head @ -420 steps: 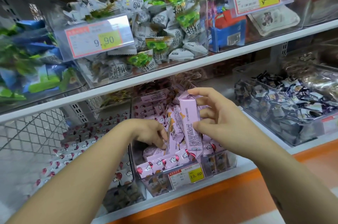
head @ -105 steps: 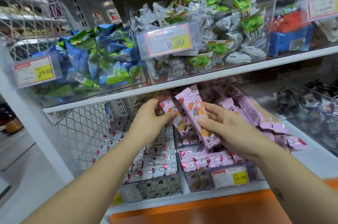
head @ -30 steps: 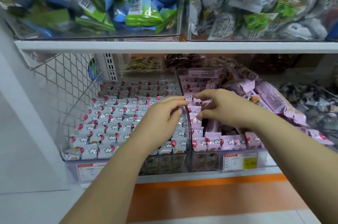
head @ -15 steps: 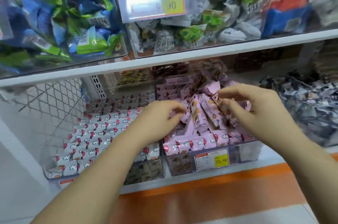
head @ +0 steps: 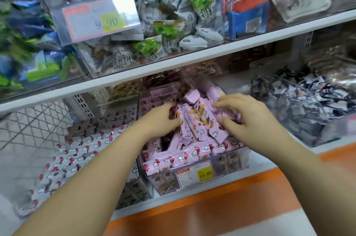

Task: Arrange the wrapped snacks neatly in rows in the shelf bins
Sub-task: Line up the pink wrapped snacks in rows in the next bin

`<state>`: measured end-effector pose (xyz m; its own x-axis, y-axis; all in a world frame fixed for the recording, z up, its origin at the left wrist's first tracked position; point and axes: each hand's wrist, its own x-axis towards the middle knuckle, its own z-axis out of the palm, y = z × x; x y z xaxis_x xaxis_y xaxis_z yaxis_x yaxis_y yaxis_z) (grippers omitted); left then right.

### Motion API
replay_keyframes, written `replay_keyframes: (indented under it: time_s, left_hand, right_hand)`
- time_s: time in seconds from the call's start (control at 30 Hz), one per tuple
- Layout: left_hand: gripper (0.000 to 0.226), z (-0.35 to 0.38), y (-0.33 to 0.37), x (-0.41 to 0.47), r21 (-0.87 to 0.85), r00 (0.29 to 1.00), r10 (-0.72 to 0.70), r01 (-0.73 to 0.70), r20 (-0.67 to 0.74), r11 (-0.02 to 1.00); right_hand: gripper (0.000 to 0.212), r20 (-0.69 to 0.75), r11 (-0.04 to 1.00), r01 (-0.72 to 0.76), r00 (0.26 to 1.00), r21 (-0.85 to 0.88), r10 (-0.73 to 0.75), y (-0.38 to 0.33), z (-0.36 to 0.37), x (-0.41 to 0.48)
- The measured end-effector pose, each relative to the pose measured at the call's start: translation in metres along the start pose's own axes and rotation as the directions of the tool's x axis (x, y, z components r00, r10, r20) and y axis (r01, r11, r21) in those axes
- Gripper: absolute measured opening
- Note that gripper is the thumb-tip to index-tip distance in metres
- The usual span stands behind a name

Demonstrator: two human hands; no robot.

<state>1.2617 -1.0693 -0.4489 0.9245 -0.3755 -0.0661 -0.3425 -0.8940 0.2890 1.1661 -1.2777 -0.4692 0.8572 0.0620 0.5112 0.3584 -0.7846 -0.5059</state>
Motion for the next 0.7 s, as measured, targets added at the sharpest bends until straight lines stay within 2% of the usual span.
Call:
replay_keyframes:
  time_s: [0.07, 0.2, 0.37, 0.5, 0.63, 0.7]
  left_hand:
    - [0.068, -0.001, 0.003, 0.004, -0.055, 0.999, -0.019, 0.02, 0.031, 0.998]
    - [0.053, -0.001, 0.008, 0.007, -0.148, 0.998, -0.04, 0.046, 0.042, 0.988]
    - [0.067, 0.001, 0.007, 0.006, -0.316, 0.99, -0.143, 0.134, -0.005, 0.939]
    - [0.053, -0.008, 0.006, -0.004, -0.408, 0.973, -0.197, 0.133, -0.119, 0.903]
    - [0.015, -0.019, 0.001, -0.017, -0.497, 0.942, -0.264, 0.13, -0.209, 0.858]
    - [0.018, -0.023, -0.004, -0.028, -0.548, 0.922, -0.283, 0.098, -0.264, 0.831]
  right_hand:
    - [0.029, 0.002, 1.0, -0.003, 1.0, -0.003, 0.003, -0.001, 0.001, 0.002]
    - [0.029, 0.002, 1.0, -0.015, 1.0, -0.011, 0.015, -0.001, 0.001, 0.003]
    - [0.029, -0.011, 1.0, -0.014, 1.0, -0.017, 0.013, -0.002, 0.0, 0.003]
    - [0.029, -0.017, 0.999, -0.014, 1.0, -0.031, 0.014, -0.001, 0.003, 0.004]
    - [0.026, -0.049, 0.999, -0.022, 0.999, -0.046, 0.019, -0.002, 0.005, 0.005]
    - [0.023, -0.104, 0.999, -0.002, 0.995, -0.048, -0.003, -0.008, 0.004, 0.005]
